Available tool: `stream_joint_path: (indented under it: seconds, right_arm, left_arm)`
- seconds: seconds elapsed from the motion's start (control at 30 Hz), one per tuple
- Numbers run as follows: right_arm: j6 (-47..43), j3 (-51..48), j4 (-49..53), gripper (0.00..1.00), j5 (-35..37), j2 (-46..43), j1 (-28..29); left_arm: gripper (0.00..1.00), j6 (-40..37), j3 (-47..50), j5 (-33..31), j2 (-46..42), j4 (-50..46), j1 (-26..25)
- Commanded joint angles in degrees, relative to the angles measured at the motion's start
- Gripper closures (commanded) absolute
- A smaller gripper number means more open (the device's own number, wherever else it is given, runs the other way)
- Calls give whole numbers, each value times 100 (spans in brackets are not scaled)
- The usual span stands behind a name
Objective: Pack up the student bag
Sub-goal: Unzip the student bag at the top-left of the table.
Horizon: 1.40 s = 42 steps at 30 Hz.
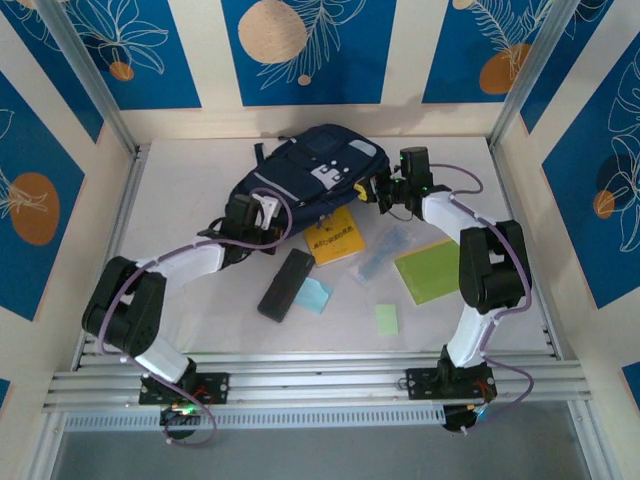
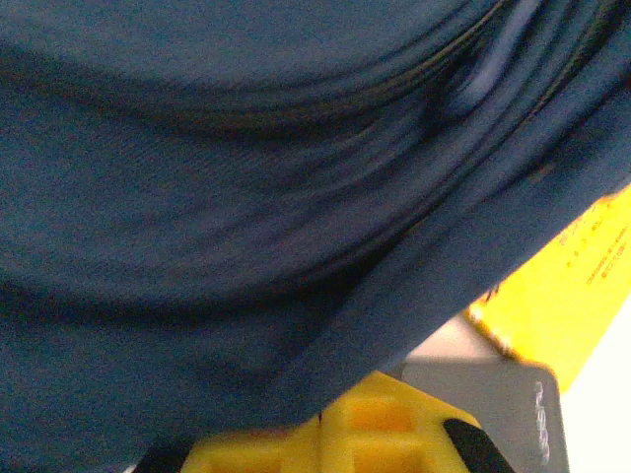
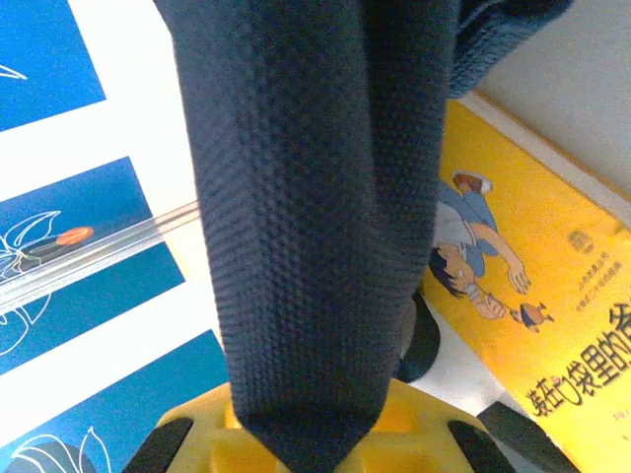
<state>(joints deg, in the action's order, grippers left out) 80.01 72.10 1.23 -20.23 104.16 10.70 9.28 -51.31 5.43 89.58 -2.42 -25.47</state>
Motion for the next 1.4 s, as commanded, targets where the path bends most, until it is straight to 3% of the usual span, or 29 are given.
stream_joint_path:
  seconds: [0.0, 0.07, 0.17, 0.2, 0.43, 0.5, 0.67, 0.93, 1.0, 1.07, 1.1, 1.13, 1.37]
  right_arm:
    - [-628, 668, 266, 100, -149, 277, -279]
    - [-805, 864, 404, 90, -383, 359, -244]
    - [-1033, 952, 854, 50, -628, 266, -135]
    - [-1126, 912, 990, 43, -665, 181, -109]
    - [-1456, -276, 1512, 15, -792, -1041, 41]
    - [-1316, -712, 1445, 1, -693, -1405, 205]
    - [-352, -1382, 158, 0, -604, -1553, 679]
    - [641, -822, -1282, 0, -368, -106, 1411]
    - [796, -811, -1571, 13, -261, 103, 1493]
    - [901, -992, -1843, 55, -72, 102, 1522]
    - [846, -1059, -1848, 85, -14, 43, 1495]
    - [712, -1062, -1649, 100, 13, -34, 1452]
    - [-680, -803, -259, 100, -335, -493, 1134]
  left_arm:
    - [100, -343, -660, 477, -423, -1418, 79]
    - [100, -162, -877, 975, -467, -1501, -43]
    - [100, 230, -1130, 1247, -423, -1227, -256]
    - [100, 377, -1220, 1322, -379, -1095, -302]
    - [100, 1083, -1836, 1586, 85, -614, -559]
    - [100, 1180, -1913, 1642, 177, -550, -644]
    - [100, 1311, -1859, 1742, 155, -560, -842]
    - [100, 1603, -1373, 1826, -319, -315, -974]
    - [100, 1657, -1263, 1869, -399, -235, -986]
    - [100, 1579, -1181, 1732, -464, -331, -978]
    - [100, 1494, -1133, 1617, -504, -437, -949]
    - [100, 1386, -1087, 1467, -540, -577, -903]
    - [100, 619, -716, 95, -755, -1717, 217]
